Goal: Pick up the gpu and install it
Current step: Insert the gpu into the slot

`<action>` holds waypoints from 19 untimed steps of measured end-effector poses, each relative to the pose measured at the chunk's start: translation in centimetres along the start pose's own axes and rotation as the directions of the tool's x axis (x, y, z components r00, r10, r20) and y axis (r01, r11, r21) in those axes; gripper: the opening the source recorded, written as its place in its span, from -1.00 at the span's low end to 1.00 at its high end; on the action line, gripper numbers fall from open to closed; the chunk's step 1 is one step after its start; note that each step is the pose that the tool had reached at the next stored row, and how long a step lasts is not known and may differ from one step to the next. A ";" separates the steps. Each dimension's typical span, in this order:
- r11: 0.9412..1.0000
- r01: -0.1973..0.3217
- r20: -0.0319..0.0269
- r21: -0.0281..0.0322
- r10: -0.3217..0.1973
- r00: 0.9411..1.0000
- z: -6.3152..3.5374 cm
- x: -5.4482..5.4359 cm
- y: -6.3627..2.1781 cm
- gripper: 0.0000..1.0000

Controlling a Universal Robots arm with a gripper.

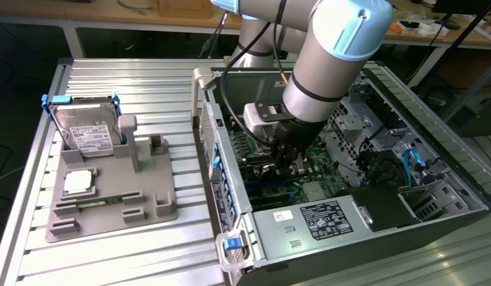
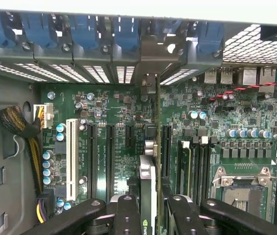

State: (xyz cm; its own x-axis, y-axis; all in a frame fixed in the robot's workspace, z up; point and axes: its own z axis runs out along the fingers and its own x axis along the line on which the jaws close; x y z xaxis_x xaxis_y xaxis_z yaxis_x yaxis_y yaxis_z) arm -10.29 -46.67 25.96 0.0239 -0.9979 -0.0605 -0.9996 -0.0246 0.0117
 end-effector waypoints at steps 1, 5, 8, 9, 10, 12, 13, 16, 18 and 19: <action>1.000 0.000 0.000 0.000 0.000 1.000 0.00 0.0 0.00 -0.47; 1.000 0.000 0.000 0.000 0.000 1.000 0.01 0.0 0.23 -0.47; 1.000 0.000 0.001 0.000 0.000 1.000 0.01 0.0 0.44 -0.47; 1.000 0.000 0.001 0.000 0.000 1.000 0.01 0.0 0.44 -0.47; 1.000 0.000 0.001 0.000 0.000 1.000 0.01 0.0 0.44 -0.47; 1.000 0.000 0.001 0.000 0.000 1.000 0.01 0.0 0.45 -0.47; 1.000 0.000 0.001 0.000 0.000 1.000 0.01 0.0 0.45 -0.47; 1.000 0.000 0.001 0.000 0.000 1.000 0.00 0.1 0.47 -0.47; 1.000 0.000 0.001 0.000 0.000 1.000 -0.01 0.3 0.46 -0.47; 1.000 0.000 0.001 0.000 0.000 1.000 -0.01 0.3 0.46 -0.47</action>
State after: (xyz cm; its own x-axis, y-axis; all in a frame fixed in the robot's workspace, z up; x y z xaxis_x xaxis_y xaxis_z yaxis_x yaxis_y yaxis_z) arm -10.74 -47.00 25.95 0.0239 -0.9978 -0.0613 -0.9996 -0.0247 0.0116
